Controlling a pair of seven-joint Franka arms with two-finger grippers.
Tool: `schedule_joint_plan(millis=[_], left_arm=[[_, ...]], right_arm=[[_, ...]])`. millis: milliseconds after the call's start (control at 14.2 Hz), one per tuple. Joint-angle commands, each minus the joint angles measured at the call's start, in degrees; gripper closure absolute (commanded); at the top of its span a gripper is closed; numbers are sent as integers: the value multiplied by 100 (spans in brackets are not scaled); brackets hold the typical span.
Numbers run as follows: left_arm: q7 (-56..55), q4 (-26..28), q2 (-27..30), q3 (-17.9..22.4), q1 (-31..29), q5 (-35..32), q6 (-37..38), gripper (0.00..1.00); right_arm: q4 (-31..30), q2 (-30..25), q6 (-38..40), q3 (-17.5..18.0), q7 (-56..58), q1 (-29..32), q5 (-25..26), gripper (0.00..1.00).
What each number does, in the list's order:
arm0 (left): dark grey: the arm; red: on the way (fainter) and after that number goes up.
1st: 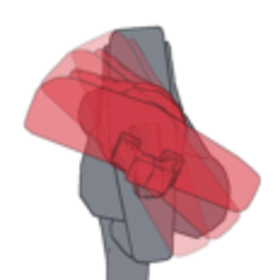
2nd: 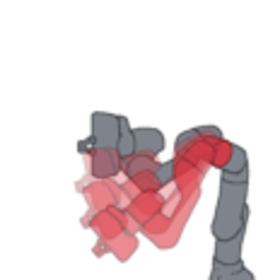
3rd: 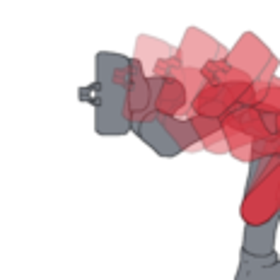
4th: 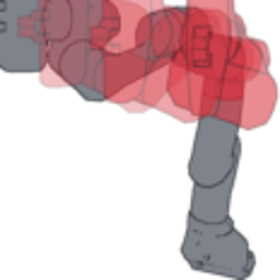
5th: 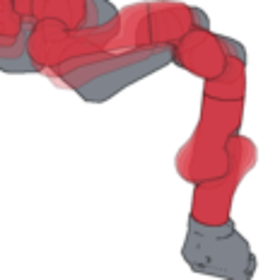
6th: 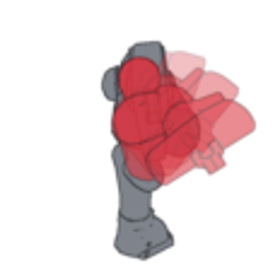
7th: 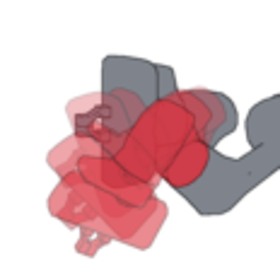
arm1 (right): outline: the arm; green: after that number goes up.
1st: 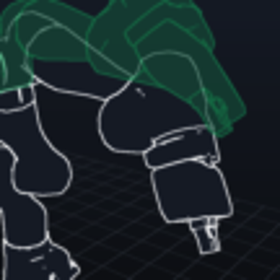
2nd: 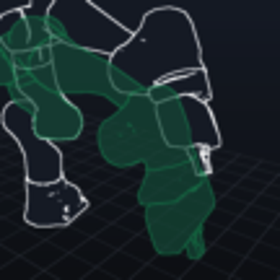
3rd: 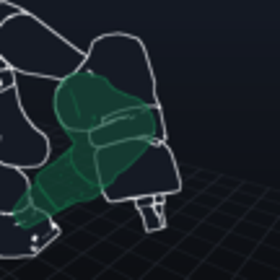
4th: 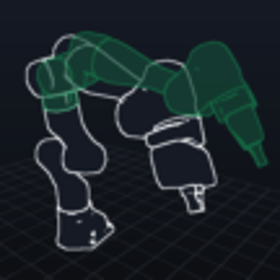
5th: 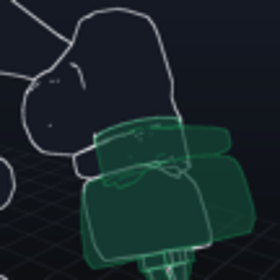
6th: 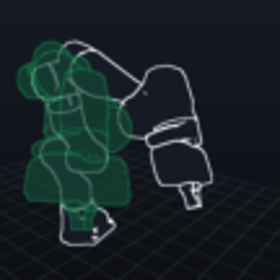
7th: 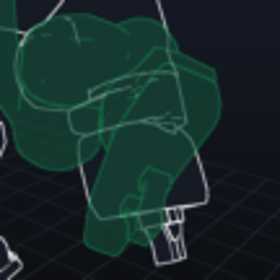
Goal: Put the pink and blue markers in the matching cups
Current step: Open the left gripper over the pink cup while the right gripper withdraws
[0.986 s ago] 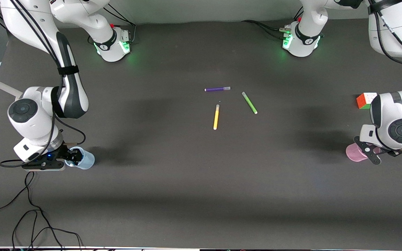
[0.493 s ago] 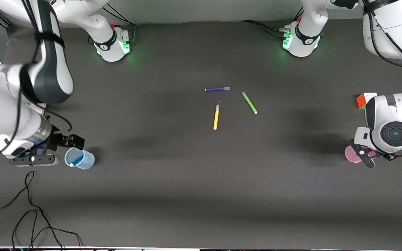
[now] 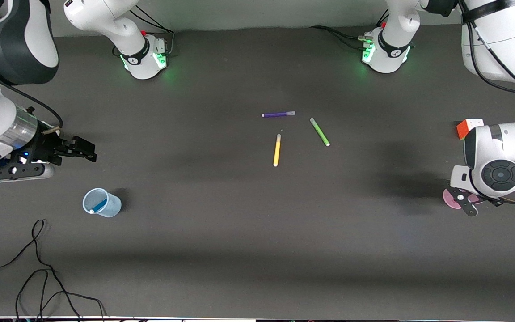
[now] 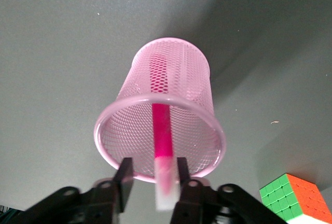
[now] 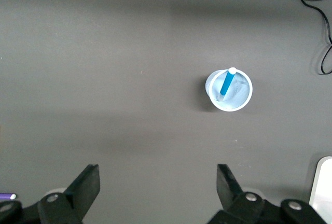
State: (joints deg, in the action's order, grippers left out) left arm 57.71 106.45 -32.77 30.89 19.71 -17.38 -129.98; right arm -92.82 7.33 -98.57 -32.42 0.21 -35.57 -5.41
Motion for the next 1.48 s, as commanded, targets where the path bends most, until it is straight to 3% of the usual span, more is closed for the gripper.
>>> schedule_joint_plan(millis=[0, 211, 423, 493, 634, 775, 986, 1127, 1408], left_arm=[[-155, -115, -54, 31, 77, -38, 148, 7], [-102, -229, -2, 40, 86, -46, 201, 5], [-84, -1122, 182, 22, 86, 32, 1636, 2], [-84, -1631, 209, -4, 103, 67, 2330, 2], [-58, -2615, 244, -57, 112, 364, 3544, 1], [-58, -3277, 480, -31, 42, 1144, 4311, 1], [-468, -3446, 999, 4, 42, 1869, 4552, 1], [-1870, -3438, 1228, -48, 86, 2105, 4587, 1], [-4007, -3578, 1281, -205, 112, 2888, 5034, 1]], right_arm=[[-44, -73, 31, 16, 129, -11, -118, 0], [-35, -83, -13, 86, 85, -46, -127, 0], [79, -83, -127, 122, 67, -143, -118, 0], [88, -100, -136, 339, 67, 83, -118, 0], [1, -388, -101, 2056, 85, 1668, -39, 0], [-96, -513, -84, 2257, 76, 1887, -21, 0], [-201, -785, 197, 2625, 76, 2368, 31, 0], [-455, -978, 251, 2881, 76, 2703, 31, 0], [-317, -927, 259, 2899, 76, 2766, 313, 0]])
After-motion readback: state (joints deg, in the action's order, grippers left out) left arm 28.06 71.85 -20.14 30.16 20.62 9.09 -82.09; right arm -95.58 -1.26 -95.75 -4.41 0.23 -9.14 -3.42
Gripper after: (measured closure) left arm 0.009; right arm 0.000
